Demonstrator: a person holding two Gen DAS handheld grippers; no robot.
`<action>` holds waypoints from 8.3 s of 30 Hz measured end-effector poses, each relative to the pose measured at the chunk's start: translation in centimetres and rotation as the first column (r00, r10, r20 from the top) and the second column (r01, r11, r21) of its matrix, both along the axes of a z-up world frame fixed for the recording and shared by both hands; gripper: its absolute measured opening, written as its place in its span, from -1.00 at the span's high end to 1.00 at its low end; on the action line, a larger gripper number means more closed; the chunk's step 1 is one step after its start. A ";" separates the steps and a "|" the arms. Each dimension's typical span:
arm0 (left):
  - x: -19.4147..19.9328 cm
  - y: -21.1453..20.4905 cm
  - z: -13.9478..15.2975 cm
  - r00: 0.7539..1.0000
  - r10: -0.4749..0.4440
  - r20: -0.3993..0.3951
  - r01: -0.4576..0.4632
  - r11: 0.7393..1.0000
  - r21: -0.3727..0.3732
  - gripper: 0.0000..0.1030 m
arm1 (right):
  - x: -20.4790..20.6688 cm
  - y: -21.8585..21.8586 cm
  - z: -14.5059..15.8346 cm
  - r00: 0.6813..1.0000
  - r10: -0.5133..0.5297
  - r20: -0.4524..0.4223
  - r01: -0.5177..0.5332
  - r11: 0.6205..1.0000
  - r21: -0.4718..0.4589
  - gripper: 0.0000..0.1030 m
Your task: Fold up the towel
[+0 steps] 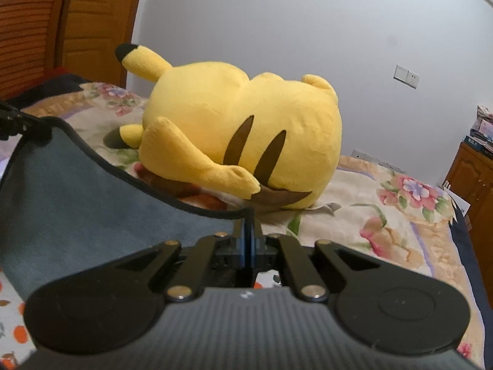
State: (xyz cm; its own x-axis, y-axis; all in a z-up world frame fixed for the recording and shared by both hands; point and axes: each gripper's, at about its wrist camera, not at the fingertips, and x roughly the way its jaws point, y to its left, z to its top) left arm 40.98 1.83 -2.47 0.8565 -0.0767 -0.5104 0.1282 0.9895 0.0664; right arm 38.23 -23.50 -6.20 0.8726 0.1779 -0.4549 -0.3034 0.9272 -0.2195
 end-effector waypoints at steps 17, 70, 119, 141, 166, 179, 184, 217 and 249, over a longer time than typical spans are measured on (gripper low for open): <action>3.2 -0.5 -4.9 0.996 0.062 -0.063 -0.061 0.998 0.029 0.89 | 2.8 1.5 -3.9 0.993 -0.028 -0.112 0.022 0.998 -0.056 0.92; -9.1 -2.7 -5.6 0.980 -0.028 -0.195 0.037 0.998 0.044 -0.47 | -11.5 -0.9 -2.1 0.977 -0.035 -0.211 0.084 0.969 0.231 -0.12; -23.1 -4.3 0.9 0.983 -0.064 -0.173 0.070 0.997 0.026 -0.99 | -23.2 -2.8 3.1 0.982 -0.117 -0.146 0.151 0.957 0.249 -1.00; -30.3 -4.7 4.1 0.989 -0.081 -0.127 0.084 0.996 0.016 -0.99 | -29.3 -3.2 5.2 0.984 -0.140 -0.108 0.164 0.951 0.262 -1.00; -36.0 -3.9 1.9 0.986 -0.056 -0.157 0.057 0.998 -0.003 -1.00 | -35.0 -3.4 3.9 0.984 -0.141 -0.108 0.166 0.945 0.280 -1.00; -37.7 -3.2 0.2 0.984 -0.027 -0.175 0.026 1.000 -0.005 -1.00 | -36.2 -3.5 2.6 0.979 -0.158 -0.129 0.189 0.942 0.279 -1.00; -38.1 -2.8 0.2 0.985 -0.015 -0.172 0.012 1.000 -0.016 -1.00 | -36.4 -3.6 2.1 0.977 -0.174 -0.120 0.200 0.942 0.269 -1.00; -40.8 -2.0 1.4 0.999 0.020 0.040 -0.020 1.000 0.000 -1.00 | -37.7 -4.0 2.5 0.981 -0.195 0.005 0.184 0.936 0.300 -1.00; -41.7 -1.7 2.1 0.991 0.035 0.126 -0.035 0.999 -0.001 -1.00 | -38.7 -4.5 3.0 0.976 -0.208 0.067 0.172 0.921 0.349 -1.00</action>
